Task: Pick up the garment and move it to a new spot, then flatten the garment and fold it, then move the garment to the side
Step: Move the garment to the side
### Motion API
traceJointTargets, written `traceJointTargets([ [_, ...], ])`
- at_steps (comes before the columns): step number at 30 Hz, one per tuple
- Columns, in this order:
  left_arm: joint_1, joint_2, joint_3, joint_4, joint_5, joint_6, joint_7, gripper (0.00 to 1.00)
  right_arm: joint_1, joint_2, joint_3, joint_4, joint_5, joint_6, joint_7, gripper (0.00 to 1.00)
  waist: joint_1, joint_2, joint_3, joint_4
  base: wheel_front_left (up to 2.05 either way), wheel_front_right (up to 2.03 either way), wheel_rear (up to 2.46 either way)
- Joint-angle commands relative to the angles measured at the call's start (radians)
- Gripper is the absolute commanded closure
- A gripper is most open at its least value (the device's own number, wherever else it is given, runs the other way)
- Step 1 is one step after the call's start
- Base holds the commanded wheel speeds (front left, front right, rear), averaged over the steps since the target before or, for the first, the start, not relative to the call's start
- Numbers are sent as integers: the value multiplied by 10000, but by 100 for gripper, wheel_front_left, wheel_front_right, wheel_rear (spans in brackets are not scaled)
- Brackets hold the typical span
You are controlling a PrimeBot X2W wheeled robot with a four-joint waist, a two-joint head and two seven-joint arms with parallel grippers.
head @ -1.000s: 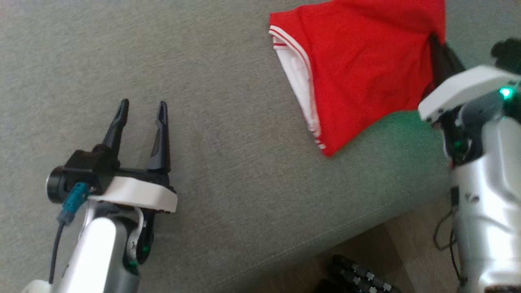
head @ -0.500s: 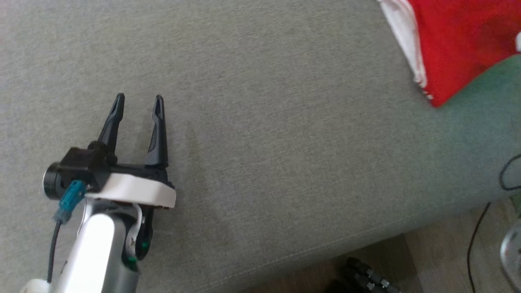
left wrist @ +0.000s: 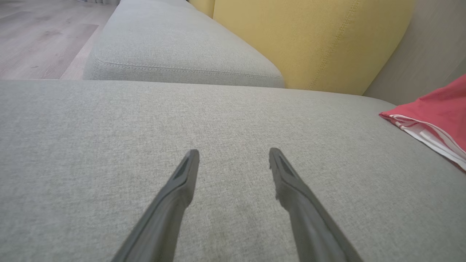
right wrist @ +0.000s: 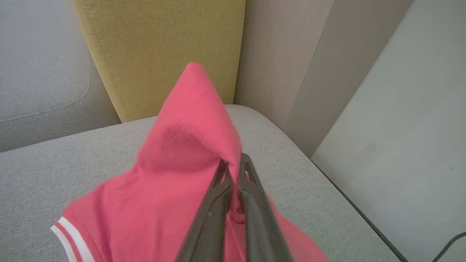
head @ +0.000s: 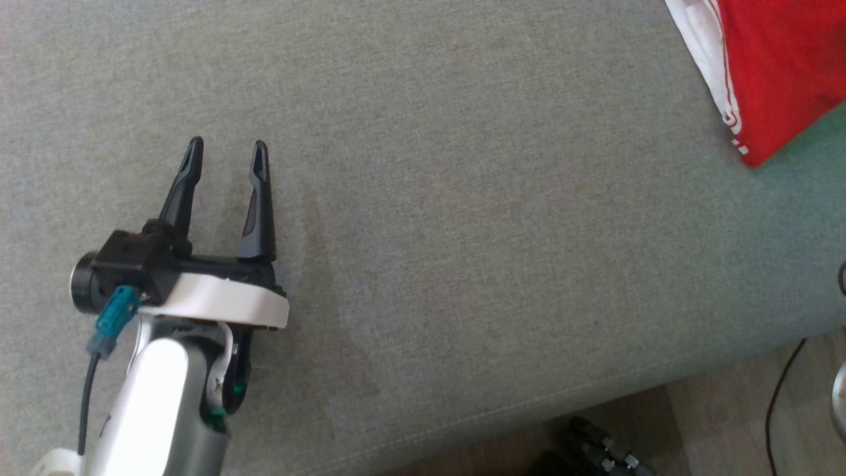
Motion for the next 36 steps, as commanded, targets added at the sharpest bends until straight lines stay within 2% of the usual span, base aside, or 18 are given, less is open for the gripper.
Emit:
traceJointTargets([
  [1, -199, 84, 276, -359, -54, 29, -70, 0, -339, -135, 6, -373, -99, 65, -69, 100, 0, 0, -13, 2, 0, 0, 0],
  [10, -112, 69, 232, -300, -121, 111, -135, 0, -355, -228, -266, -708, -744, 65, 61, 100, 0, 0, -203, -2, 0, 0, 0],
  [20, -70, 97, 166, -238, -208, 144, -182, 0, -172, 14, -524, -911, -1340, 65, 348, 100, 0, 0, -283, -19, 0, 0, 0],
  [21, -61, 96, 160, -232, -213, 154, -188, 0, -151, 48, -560, -941, -1391, 65, 344, 93, 0, 0, -294, -17, 0, 0, 0],
  [23, -48, 89, 142, -218, -225, 171, -194, 0, -106, 156, -654, -1013, -1483, 65, 337, 51, 0, 0, -317, -12, 0, 0, 0],
  [24, -48, 86, 134, -207, -233, 176, -197, 0, -84, 207, -672, -1042, -1525, 65, 342, 13, 0, 0, -331, -9, 0, 0, 0],
  [25, -52, 85, 128, -196, -241, 180, -202, 0, -67, 251, -680, -1068, -1562, 65, 350, 0, 0, 0, -341, -9, 0, 0, 0],
  [36, -76, 83, 70, -103, -343, 205, -273, 0, 35, 438, -438, -1138, -1490, 65, 266, 0, 0, 0, -513, 70, 0, 0, 0],
])
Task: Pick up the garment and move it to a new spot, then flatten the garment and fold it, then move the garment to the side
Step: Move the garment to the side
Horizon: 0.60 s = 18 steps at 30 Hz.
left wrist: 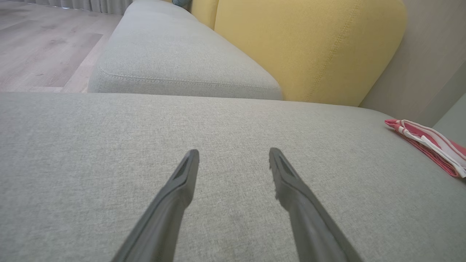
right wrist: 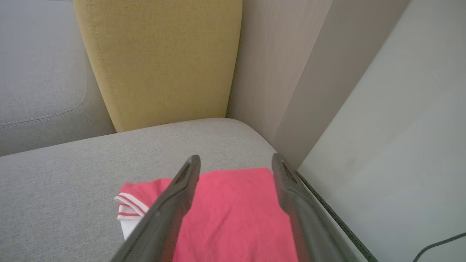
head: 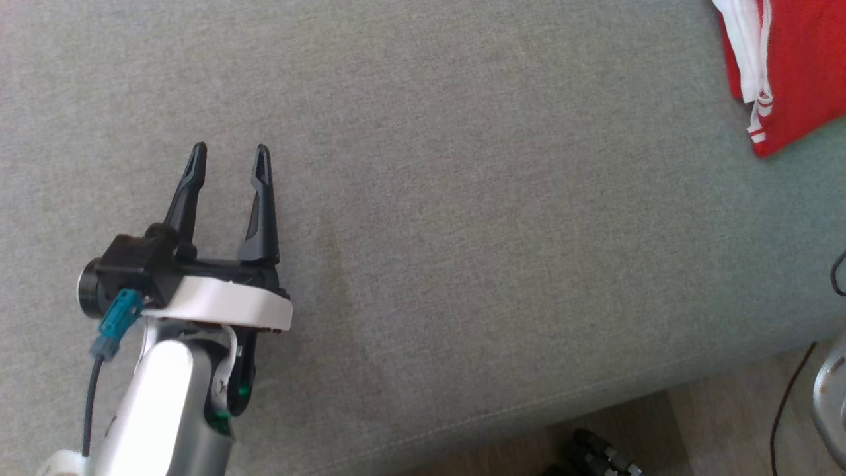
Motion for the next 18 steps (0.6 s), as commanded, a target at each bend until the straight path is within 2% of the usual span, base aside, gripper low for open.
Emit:
traceJointTargets([
  [1, -91, 81, 212, -248, -48, 32, -81, 0, 6, -80, 304, -380, 167, 65, -108, 0, 0, 0, -71, 45, 0, 0, 0],
  [9, -58, -25, 256, 44, -251, 38, -238, 0, 374, 23, 998, -527, 759, 65, -458, 0, 0, 0, -505, 271, 0, 0, 0],
  [18, 67, -283, 410, 632, -540, 60, -536, 0, 1653, 314, 2461, -1089, 2079, 65, -1132, 0, 0, 0, -1418, 921, 0, 0, 0],
])
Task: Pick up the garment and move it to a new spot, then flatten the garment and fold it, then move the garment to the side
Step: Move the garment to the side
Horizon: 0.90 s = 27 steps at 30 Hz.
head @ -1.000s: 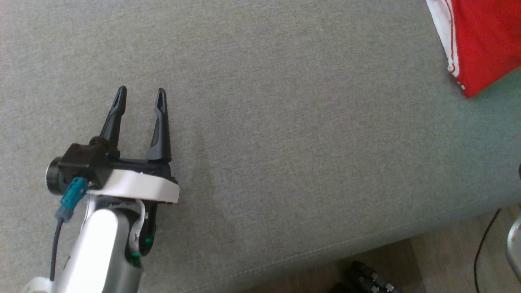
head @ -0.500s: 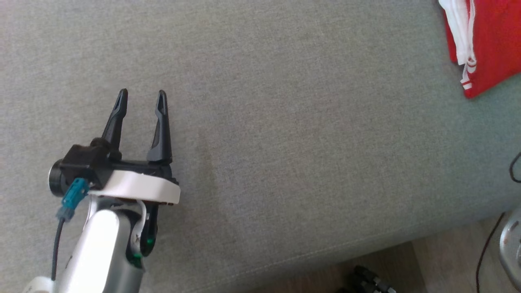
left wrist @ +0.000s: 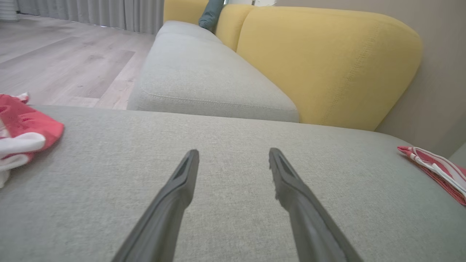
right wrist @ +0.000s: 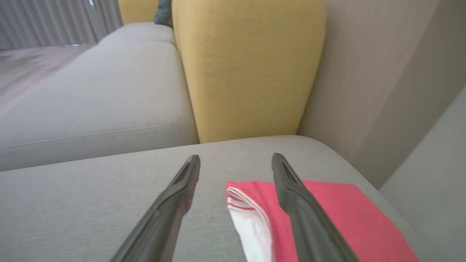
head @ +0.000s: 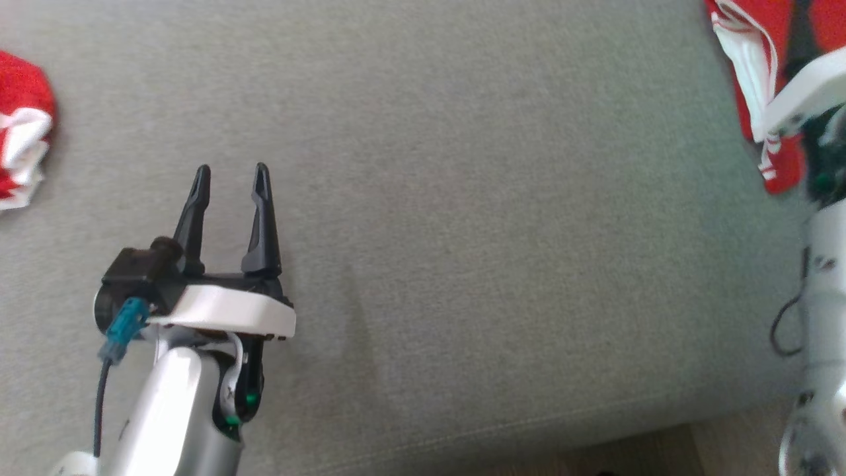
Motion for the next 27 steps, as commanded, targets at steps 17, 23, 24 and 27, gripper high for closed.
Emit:
traceJointTargets([
  [17, 826, -353, 547, 644, -245, 178, -216, 0, 3617, 1166, 2056, -2616, 1227, 65, -2237, 0, 0, 0, -1919, 1523, 0, 0, 0],
  [23, 1076, -446, 549, 825, -157, 291, -218, 0, 4740, 1238, 2506, -3169, 1691, 65, -2647, 0, 0, 0, -2315, 1875, 0, 0, 0],
  [24, 1120, -459, 542, 851, -135, 312, -218, 0, 4924, 1239, 2561, -3233, 1761, 65, -2710, 0, 0, 0, -2383, 1935, 0, 0, 0],
  [27, 1294, -496, 503, 892, -96, 334, -218, 0, 5497, 1240, 2704, -3375, 1952, 65, -2871, 0, 0, 0, -2575, 2099, 0, 0, 0],
])
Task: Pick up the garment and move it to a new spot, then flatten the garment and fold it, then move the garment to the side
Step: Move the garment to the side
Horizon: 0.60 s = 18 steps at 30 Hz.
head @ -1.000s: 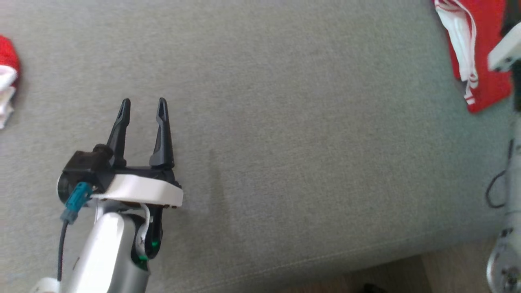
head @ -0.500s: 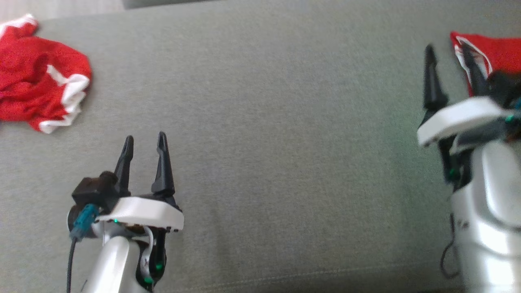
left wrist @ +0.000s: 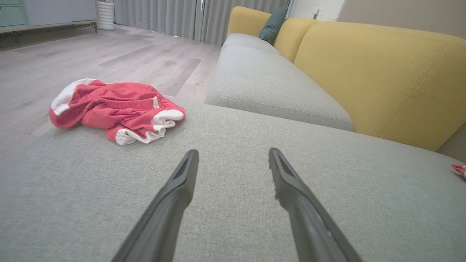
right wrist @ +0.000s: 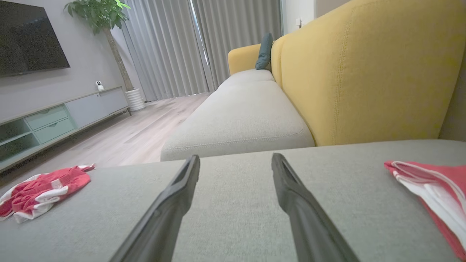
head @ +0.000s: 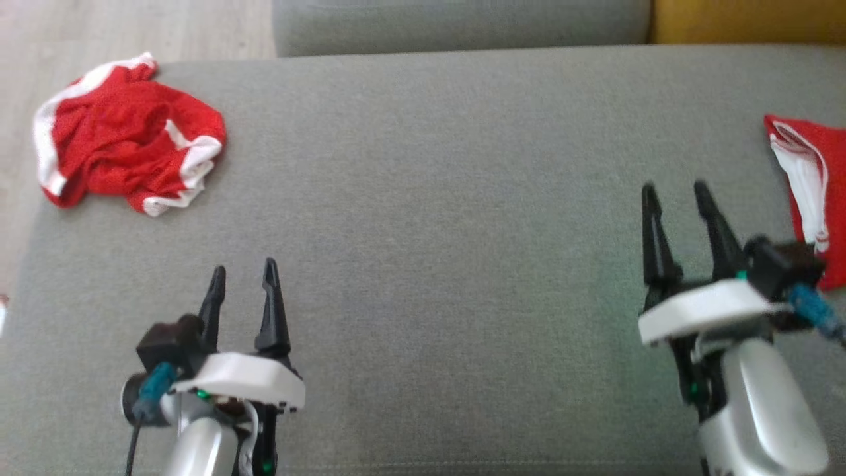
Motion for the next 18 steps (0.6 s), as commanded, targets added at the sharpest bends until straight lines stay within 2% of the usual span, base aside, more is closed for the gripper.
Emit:
traceJointTargets([
  [1, -92, 14, 249, -279, 69, 57, -123, 0, 82, 37, 283, -444, 75, 65, -147, 0, 1, -1, -190, 180, 0, 0, 0],
  [11, 280, -28, 202, -281, 287, -8, -123, 0, 1245, 38, 201, -711, 53, 65, -386, 0, 1, -1, -414, 262, 0, 0, 0],
  [18, 352, -52, 178, -272, 331, -62, -123, 0, 1478, 38, 249, -771, 145, 65, -367, 0, 1, -1, -531, 142, 0, 0, 0],
])
